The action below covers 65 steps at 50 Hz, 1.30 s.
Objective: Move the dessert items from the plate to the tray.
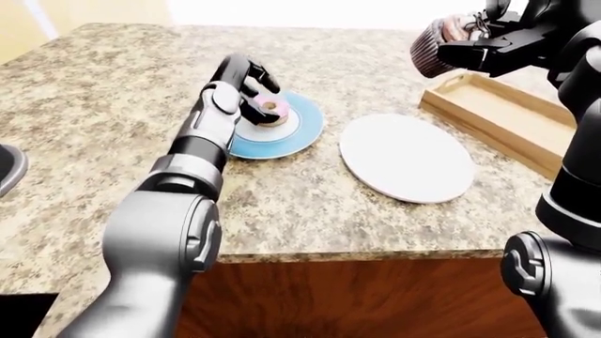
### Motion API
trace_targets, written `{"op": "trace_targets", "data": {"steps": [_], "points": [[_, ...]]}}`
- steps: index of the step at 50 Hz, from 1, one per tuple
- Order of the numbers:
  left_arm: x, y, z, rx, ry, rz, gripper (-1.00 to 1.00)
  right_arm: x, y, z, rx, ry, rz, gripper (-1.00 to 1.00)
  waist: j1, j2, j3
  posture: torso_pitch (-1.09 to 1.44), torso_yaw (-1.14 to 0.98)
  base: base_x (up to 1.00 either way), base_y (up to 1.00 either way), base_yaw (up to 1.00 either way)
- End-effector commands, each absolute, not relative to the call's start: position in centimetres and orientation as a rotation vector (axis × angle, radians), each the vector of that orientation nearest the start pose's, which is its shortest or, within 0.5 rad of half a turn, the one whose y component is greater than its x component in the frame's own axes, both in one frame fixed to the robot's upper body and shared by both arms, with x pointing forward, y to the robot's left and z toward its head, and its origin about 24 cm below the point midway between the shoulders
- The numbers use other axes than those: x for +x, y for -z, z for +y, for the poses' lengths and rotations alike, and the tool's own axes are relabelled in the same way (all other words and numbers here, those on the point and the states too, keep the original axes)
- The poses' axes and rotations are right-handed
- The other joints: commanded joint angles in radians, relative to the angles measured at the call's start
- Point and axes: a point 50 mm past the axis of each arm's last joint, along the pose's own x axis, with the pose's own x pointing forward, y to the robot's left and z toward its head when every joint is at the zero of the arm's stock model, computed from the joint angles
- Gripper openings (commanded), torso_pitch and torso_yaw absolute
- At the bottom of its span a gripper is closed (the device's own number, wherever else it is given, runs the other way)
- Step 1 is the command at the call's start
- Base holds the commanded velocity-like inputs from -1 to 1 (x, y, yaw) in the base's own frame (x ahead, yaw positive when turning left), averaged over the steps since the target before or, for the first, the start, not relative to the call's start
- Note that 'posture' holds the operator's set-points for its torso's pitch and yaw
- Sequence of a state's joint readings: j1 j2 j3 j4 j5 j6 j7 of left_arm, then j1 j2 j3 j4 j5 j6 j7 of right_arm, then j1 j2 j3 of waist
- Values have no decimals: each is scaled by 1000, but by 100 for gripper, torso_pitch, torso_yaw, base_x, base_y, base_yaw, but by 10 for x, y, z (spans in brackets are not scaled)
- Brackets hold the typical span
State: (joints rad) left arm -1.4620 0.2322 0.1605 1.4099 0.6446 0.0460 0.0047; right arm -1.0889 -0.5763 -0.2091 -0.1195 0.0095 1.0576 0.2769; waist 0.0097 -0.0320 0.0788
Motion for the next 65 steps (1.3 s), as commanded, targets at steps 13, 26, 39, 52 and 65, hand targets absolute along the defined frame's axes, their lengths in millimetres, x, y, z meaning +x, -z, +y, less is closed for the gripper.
{"op": "trace_targets", "data": {"steps": [13,26,39,52,65], "points": [[434,-292,133,713,-50,-177,-100,305,-367,-225,-291,80,-299,-100,0,-2,-35,5,0,0,0,0],[428,-329,132,546,69,-257,-100,313,-362,-219,-291,78,-299,-100,1,0,-31,5,0,0,0,0],[418,-366,144,519,100,-335,-100,314,-371,-216,-253,71,-322,-100,-23,69,-56,5,0,-27,-74,0],[417,-367,147,548,79,-343,-100,311,-373,-215,-250,62,-333,-100,14,-58,-10,5,0,-18,-100,0],[417,-370,148,540,79,-350,-100,312,-369,-214,-267,66,-331,-100,-24,63,11,5,0,2,-46,0]]}}
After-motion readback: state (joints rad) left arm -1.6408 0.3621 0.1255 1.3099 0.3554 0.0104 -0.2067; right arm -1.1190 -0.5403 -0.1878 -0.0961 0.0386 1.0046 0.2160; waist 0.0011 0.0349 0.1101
